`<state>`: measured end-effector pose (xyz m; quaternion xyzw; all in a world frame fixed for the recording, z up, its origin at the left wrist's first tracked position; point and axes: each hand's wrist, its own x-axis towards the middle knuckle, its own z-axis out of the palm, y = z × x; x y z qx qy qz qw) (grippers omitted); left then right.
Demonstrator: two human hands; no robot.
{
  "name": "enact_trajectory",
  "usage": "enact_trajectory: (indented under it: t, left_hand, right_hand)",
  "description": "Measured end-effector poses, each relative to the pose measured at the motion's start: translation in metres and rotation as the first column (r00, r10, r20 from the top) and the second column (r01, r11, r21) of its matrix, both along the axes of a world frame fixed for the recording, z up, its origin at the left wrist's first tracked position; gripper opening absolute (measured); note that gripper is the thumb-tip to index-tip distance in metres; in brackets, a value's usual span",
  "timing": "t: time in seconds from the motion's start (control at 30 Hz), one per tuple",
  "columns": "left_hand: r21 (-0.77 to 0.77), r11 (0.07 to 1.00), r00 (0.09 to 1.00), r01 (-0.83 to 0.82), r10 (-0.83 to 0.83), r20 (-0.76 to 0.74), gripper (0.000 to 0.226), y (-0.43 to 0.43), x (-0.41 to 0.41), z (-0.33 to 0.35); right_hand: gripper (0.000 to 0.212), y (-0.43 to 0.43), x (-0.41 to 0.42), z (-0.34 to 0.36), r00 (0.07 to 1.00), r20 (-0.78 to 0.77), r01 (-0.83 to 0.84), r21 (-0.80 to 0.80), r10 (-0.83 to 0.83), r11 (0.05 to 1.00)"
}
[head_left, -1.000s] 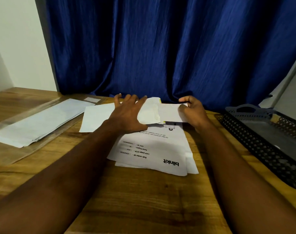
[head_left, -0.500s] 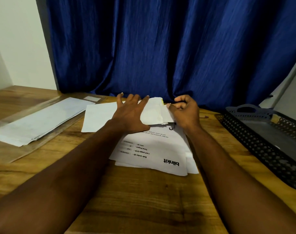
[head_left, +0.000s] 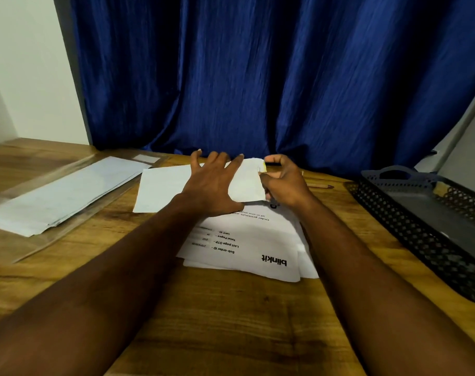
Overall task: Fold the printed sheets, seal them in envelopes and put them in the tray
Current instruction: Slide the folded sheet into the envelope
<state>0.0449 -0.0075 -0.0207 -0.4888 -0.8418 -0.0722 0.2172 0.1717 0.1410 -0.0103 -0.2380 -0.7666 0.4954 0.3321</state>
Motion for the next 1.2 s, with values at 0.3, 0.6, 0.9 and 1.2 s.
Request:
enact_trajectory:
  t: [0.3, 0.6, 0.9, 1.2]
  left_hand:
    - [0.006, 1.000, 1.000, 0.012, -0.012, 0.007, 0.121, 0.000, -0.002, -0.002]
    - [-0.182, 0.949, 0.890, 0.258, -0.160, 0.427, 0.091, -0.004, 0.017, -0.003]
    - [-0.036, 0.966, 0.864, 0.257, -0.212, 0.457, 0.054, 0.007, 0.018, -0.010]
    - [-0.025, 0.970, 0.849, 0.240, -0.197, 0.490, 0.066, 0.006, 0.025, -0.008]
  right_hand:
    - [0.033, 0.017, 0.007, -0.004, 0.987, -0.031, 0.152, -0.150, -0.159, 0.977]
    - [0.046, 0.014, 0.010, -0.017, 0.981, 0.186, 0.048, 0.081, -0.063, 0.996]
    - [0.027, 0.016, 0.012, -0.017, 0.980, 0.185, 0.045, 0.141, -0.071, 0.989]
    - [0.054, 0.022, 0.013, -0.021, 0.961, 0.213, -0.186, 0.033, 0.175, 0.982]
